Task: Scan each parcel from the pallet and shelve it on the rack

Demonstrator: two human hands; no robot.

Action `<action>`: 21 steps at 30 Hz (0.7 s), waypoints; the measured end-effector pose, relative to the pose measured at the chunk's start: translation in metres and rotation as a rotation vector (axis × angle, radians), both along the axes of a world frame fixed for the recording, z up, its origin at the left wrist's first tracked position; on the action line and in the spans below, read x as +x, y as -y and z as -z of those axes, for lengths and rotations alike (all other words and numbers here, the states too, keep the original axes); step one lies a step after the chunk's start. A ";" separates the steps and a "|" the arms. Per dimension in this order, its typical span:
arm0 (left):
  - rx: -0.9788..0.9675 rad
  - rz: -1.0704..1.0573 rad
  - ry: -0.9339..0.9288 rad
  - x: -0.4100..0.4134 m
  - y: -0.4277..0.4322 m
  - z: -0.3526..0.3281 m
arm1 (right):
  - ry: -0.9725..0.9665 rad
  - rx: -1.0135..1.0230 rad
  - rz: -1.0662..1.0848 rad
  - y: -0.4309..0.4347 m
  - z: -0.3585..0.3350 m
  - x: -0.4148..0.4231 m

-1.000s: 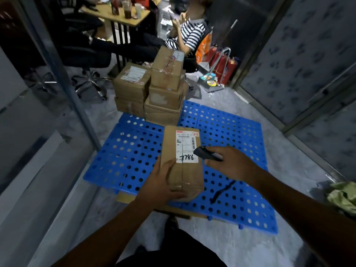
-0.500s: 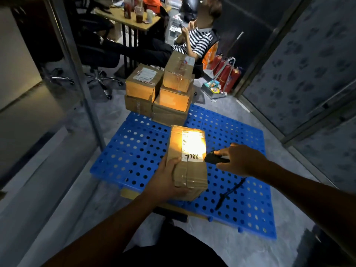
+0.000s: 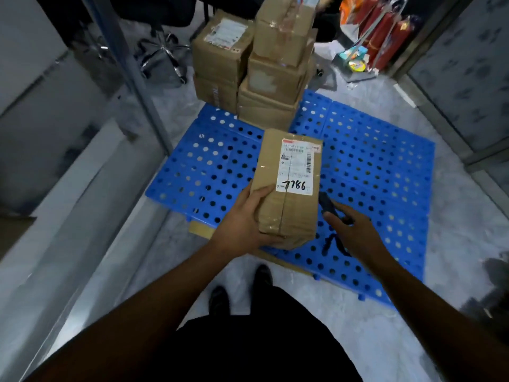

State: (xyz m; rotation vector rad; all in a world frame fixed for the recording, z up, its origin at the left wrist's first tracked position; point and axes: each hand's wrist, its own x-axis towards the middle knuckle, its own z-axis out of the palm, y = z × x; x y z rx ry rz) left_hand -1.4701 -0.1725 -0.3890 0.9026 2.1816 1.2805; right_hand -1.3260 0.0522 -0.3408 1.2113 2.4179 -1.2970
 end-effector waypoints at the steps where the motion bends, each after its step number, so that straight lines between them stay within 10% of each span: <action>1: -0.006 -0.003 0.006 0.001 0.002 -0.001 | -0.013 -0.028 0.013 0.003 0.005 0.000; 10: -0.073 -0.210 -0.069 -0.014 0.058 -0.048 | -0.153 -0.254 -0.156 0.032 0.005 -0.061; 21: -0.138 -1.025 -0.183 -0.025 0.186 -0.105 | -0.237 -0.556 -0.793 0.162 -0.043 -0.236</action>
